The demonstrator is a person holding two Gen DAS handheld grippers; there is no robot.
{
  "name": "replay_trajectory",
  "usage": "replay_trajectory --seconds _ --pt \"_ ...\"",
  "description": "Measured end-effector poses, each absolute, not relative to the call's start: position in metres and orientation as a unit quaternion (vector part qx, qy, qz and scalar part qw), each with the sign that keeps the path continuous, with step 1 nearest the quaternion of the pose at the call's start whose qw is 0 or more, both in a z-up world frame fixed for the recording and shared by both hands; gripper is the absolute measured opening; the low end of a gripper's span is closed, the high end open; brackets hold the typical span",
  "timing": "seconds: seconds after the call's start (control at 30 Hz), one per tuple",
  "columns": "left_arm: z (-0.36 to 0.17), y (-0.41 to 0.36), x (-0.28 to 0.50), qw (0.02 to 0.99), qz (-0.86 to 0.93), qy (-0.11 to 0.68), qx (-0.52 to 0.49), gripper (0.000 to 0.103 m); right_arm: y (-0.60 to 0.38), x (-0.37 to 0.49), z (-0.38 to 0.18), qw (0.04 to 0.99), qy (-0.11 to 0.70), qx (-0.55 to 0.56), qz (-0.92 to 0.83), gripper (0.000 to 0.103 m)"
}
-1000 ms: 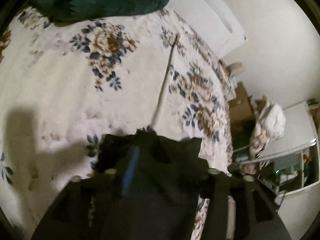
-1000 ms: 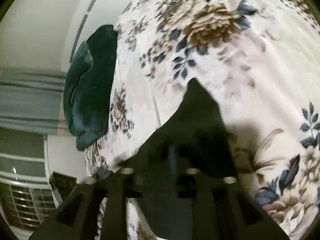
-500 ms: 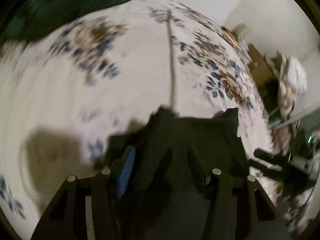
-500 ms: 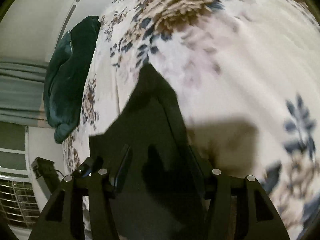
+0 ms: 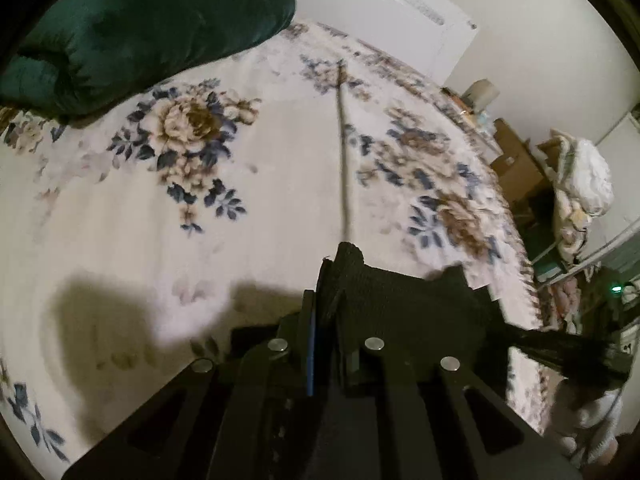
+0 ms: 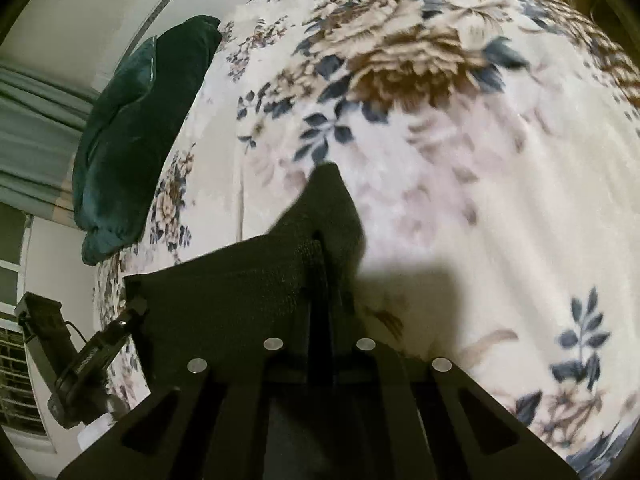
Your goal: Fold small clothes
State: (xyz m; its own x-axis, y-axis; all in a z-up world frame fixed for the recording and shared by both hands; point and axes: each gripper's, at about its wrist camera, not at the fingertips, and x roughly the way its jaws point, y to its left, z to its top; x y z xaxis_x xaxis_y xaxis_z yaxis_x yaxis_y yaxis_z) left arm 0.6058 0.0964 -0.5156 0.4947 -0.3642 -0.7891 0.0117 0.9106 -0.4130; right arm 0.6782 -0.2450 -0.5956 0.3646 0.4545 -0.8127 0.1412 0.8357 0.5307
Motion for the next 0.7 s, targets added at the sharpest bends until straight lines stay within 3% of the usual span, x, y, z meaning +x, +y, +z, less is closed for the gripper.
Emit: replay_trajectory --seconds 0.3,0.37,0.43,0.53,0.7 --pt "-0.561 0.111 0.628 0.798 -0.104 0.552 -0.219 0.014 -0.230 0.719 -0.630 0.755 0.604 0.243 0.073 0.008" --pt "-0.553 0.116 0.616 0.799 -0.107 0.548 -0.225 0.023 -0.240 0.712 -0.629 0.745 0.608 0.264 0.081 0.023" --pt "-0.538 0.124 0.593 0.802 -0.119 0.528 -0.251 0.039 -0.251 0.702 -0.627 0.732 0.612 0.283 0.097 0.054" --pt "-0.516 0.136 0.546 0.810 -0.126 0.495 -0.289 0.055 -0.268 0.676 -0.626 0.712 0.621 0.305 0.122 0.066" --pt "-0.500 0.153 0.453 0.794 -0.103 0.474 -0.366 0.063 -0.289 0.632 -0.631 0.670 0.643 0.335 0.159 0.082"
